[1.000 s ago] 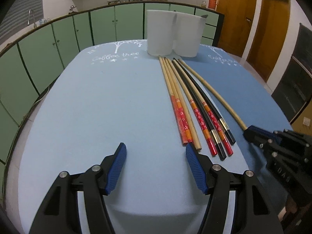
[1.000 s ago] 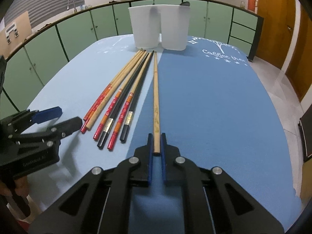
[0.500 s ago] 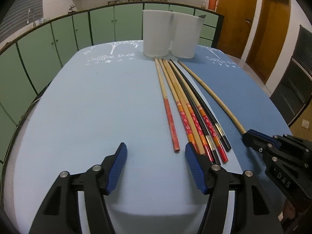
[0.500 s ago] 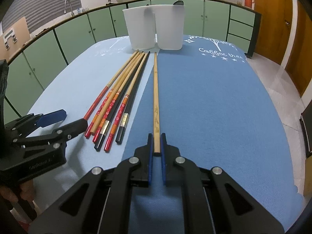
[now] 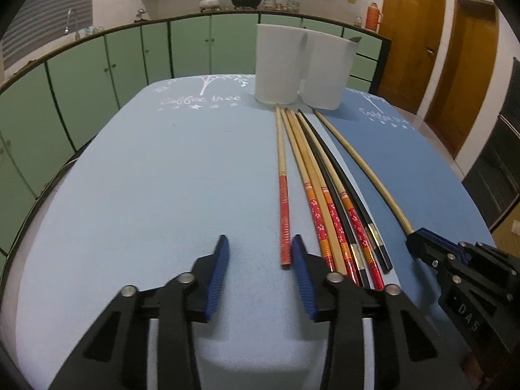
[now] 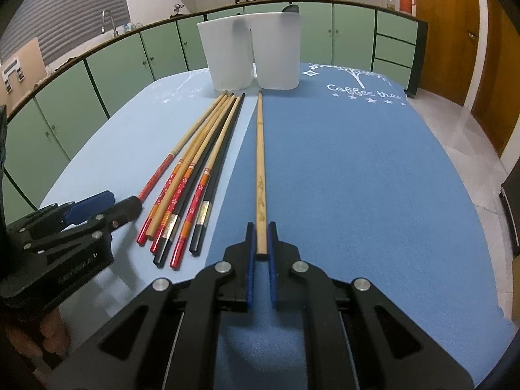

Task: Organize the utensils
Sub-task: 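Grasp a plain wooden chopstick with the right tool while the left tool grasps a red chopstick, then lift both chopsticks and drop them into the white holder with both tools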

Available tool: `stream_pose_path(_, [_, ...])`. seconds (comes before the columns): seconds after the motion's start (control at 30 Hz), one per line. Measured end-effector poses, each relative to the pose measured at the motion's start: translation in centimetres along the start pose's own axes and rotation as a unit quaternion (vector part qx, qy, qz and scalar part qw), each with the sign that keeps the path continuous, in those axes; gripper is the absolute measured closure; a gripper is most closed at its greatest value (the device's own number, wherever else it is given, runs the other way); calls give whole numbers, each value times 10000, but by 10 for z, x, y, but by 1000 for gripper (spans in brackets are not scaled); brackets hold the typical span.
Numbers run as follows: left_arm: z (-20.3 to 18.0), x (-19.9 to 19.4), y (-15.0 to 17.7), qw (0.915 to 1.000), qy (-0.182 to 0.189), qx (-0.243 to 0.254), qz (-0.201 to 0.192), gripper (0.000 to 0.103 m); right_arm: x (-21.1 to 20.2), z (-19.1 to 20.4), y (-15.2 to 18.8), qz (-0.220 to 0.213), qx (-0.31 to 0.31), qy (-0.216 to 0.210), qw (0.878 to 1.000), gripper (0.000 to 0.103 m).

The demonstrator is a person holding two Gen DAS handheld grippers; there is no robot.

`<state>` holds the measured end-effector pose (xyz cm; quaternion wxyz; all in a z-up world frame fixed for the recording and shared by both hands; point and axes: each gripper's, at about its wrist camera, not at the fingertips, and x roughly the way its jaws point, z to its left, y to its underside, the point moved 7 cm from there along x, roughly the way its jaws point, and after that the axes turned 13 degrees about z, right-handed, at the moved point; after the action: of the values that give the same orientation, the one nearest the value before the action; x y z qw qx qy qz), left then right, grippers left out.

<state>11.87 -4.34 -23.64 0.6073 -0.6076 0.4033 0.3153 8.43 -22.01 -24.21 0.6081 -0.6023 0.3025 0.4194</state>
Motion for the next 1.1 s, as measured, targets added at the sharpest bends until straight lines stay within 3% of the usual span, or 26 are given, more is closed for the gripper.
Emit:
stream_pose_path(0.13, [-3,1,-1,10000,-1,-52,-27,96,0,-1,-1,-7,48,-47,10000,97])
stream_pose_path(0.43, [-10,-5,-3,10000,37,37,-75,97,-11,-1,-7,-145,50,-69,9999,97])
stream_pose_path(1.1, [-11,-83,-50,9933,11,165,-1145,97,-82,2,-49,-1100,-178,-133,9937,97])
